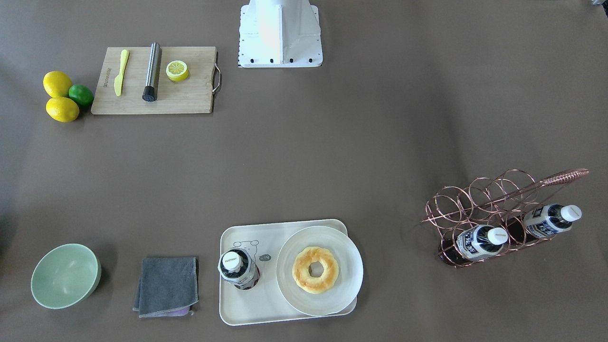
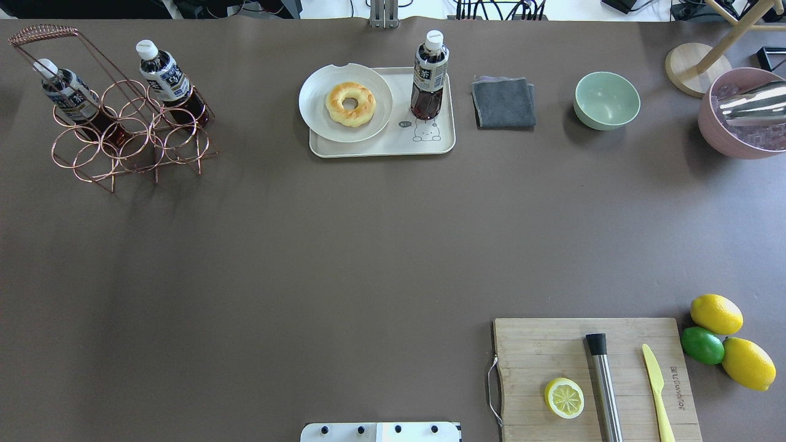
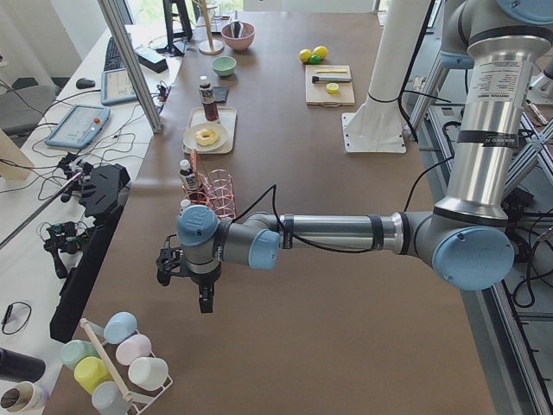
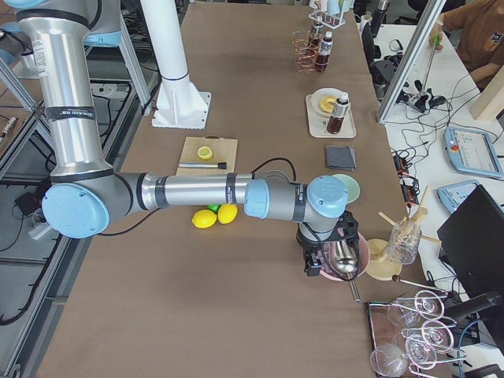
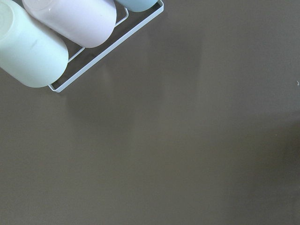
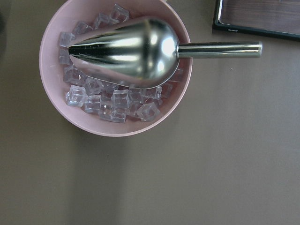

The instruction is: Place tea on tray

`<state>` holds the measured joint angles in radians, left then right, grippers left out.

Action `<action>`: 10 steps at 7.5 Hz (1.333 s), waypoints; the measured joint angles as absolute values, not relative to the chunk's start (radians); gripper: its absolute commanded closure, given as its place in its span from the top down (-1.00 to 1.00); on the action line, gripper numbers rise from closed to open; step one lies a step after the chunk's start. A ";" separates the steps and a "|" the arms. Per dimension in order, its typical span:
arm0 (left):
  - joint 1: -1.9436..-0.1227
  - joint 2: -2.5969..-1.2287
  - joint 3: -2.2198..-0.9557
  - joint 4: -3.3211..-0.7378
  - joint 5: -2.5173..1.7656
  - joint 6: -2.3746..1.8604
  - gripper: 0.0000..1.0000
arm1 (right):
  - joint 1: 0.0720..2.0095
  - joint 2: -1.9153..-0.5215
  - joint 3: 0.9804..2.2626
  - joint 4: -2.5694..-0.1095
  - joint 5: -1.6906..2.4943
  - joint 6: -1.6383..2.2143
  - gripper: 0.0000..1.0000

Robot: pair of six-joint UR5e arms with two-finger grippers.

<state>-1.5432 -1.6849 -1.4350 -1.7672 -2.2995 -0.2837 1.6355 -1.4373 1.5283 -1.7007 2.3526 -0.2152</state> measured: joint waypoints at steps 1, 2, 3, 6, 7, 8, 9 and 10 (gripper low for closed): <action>-1.543 -1.683 -1.435 -1.766 -2.300 -0.284 0.96 | 1.637 -1.441 1.527 -1.698 2.360 -0.213 1.00; -1.543 -1.682 -1.434 -1.765 -2.301 -0.284 0.96 | 1.638 -1.440 1.528 -1.696 2.363 -0.212 1.00; -1.543 -1.681 -1.433 -1.765 -2.301 -0.284 0.96 | 1.638 -1.439 1.530 -1.696 2.363 -0.211 1.00; -1.543 -1.677 -1.432 -1.764 -2.303 -0.285 0.96 | 1.638 -1.430 1.532 -1.694 2.361 -0.209 1.00; -1.543 -1.677 -1.431 -1.764 -2.303 -0.284 0.96 | 1.638 -1.430 1.532 -1.694 2.361 -0.205 1.00; -1.543 -1.677 -1.431 -1.764 -2.302 -0.284 0.96 | 1.638 -1.430 1.532 -1.694 2.362 -0.201 1.00; -1.543 -1.677 -1.431 -1.764 -2.300 -0.284 0.96 | 1.638 -1.431 1.532 -1.695 2.362 -0.199 1.00; -1.543 -1.677 -1.431 -1.764 -2.300 -0.284 0.96 | 1.638 -1.431 1.532 -1.695 2.363 -0.198 1.00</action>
<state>-1.5432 -1.6773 -1.4313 -1.7641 -2.2999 -0.2838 1.6383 -1.4311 1.5324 -1.6949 2.3630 -0.1982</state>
